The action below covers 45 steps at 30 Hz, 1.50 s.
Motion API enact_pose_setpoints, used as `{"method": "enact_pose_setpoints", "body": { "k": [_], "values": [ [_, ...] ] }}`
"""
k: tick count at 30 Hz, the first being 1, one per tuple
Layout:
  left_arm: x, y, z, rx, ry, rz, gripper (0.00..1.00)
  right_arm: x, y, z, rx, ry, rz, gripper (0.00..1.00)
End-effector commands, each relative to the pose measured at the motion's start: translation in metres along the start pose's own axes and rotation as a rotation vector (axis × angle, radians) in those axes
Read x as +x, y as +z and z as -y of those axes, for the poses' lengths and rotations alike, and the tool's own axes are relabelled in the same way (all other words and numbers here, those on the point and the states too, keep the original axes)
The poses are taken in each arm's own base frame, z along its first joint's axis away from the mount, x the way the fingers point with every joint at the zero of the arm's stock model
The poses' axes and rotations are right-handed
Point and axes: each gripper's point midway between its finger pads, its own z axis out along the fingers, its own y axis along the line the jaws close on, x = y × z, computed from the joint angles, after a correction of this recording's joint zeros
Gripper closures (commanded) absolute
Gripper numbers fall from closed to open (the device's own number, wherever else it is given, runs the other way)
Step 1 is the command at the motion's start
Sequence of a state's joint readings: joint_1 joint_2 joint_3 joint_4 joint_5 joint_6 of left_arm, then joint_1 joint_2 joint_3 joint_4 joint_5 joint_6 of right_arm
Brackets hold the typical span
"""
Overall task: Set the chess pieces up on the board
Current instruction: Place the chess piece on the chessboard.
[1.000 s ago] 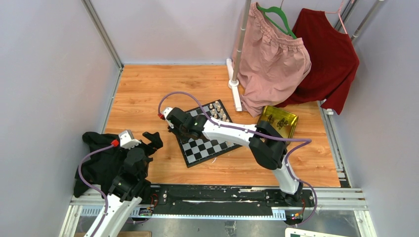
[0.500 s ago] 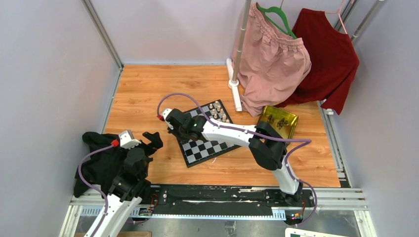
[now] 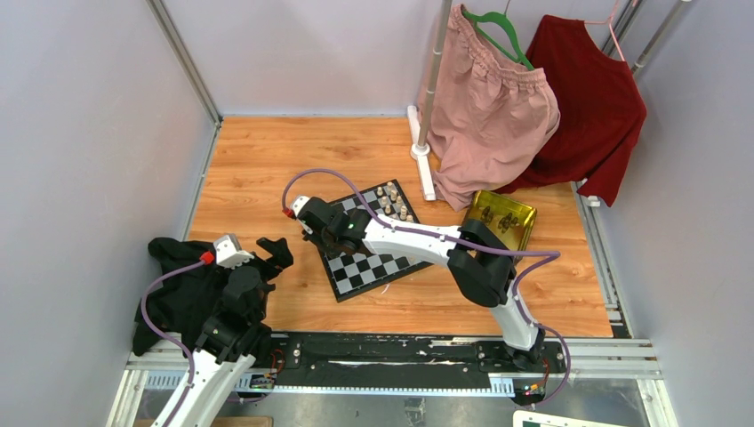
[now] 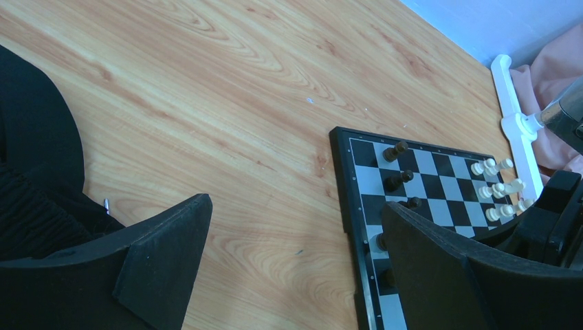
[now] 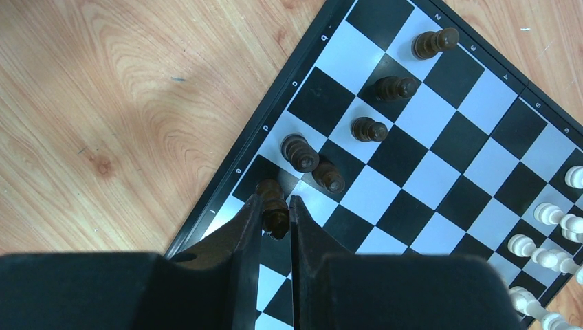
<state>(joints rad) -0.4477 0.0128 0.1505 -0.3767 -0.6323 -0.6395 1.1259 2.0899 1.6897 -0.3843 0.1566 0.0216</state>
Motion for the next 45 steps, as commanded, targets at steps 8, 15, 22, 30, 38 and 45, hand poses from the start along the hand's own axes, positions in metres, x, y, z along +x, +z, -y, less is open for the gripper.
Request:
{"method": "enact_pose_setpoints", "body": {
  "k": [8,15,22,30,38,45],
  "values": [
    [-0.001,-0.001,0.0,0.01,-0.011,0.017,0.0,0.004,0.004,-0.01,-0.025,-0.032,-0.023,0.99],
    [-0.001,-0.001,0.0,0.012,-0.013,0.017,0.0,0.002,0.003,-0.01,-0.024,-0.031,-0.019,0.85],
    [-0.001,-0.001,0.0,0.012,-0.012,0.017,0.0,-0.003,0.001,-0.01,-0.028,-0.029,-0.005,0.73],
    [-0.001,-0.001,0.0,0.011,-0.012,0.017,0.0,-0.01,-0.003,-0.011,-0.034,-0.026,0.012,0.7],
    [-0.001,-0.001,0.0,0.01,-0.013,0.018,0.0,-0.016,-0.008,-0.009,-0.038,-0.052,0.029,0.63],
    [-0.001,-0.001,0.0,0.01,-0.012,0.017,0.0,-0.029,-0.023,0.001,0.006,-0.052,0.066,0.6]
  ]
}}
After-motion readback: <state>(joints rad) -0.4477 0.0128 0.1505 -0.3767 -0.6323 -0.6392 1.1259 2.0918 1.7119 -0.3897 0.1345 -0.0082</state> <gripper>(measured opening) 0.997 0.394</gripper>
